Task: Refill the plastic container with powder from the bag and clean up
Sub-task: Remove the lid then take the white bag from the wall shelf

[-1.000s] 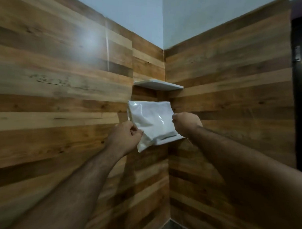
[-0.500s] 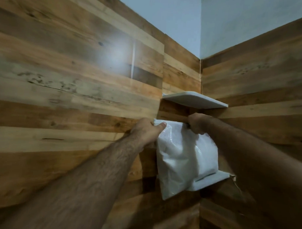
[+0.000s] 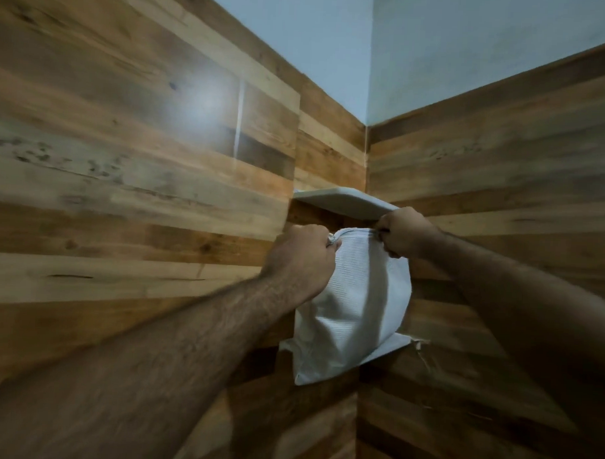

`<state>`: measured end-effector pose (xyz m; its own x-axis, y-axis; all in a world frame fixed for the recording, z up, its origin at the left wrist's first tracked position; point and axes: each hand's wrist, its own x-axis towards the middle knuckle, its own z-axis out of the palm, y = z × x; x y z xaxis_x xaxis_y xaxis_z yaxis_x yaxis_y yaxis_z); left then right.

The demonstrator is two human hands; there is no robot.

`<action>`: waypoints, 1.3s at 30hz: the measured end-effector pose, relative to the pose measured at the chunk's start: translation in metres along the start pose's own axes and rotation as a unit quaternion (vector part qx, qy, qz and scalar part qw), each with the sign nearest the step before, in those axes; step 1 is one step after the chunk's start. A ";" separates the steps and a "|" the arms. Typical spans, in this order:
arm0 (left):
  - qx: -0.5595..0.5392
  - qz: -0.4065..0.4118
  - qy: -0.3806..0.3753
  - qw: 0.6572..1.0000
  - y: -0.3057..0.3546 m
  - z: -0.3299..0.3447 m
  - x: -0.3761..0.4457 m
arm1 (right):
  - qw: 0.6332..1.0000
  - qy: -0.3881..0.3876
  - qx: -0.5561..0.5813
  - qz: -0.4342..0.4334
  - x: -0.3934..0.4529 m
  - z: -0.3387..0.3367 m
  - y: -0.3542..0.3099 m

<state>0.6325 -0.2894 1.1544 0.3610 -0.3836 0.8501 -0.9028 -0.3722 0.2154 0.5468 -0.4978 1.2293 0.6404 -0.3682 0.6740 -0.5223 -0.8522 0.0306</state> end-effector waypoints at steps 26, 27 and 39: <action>-0.234 -0.007 -0.293 0.927 0.233 -0.021 -0.524 | 0.942 -0.323 -0.073 0.058 -0.569 -0.021 0.094; -0.246 -0.027 -0.302 0.921 0.240 -0.014 -0.549 | 0.937 -0.336 -0.089 0.039 -0.589 -0.011 0.100; -0.121 -0.042 -0.335 0.934 0.263 0.031 -0.739 | 0.887 -0.436 -0.072 -0.135 -0.736 0.093 0.145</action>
<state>0.1358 -0.1305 0.5679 0.4245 -0.8341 0.3521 -0.8624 -0.2541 0.4379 0.0515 -0.3848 0.6691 0.9121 -0.3588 -0.1981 -0.3095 -0.9198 0.2411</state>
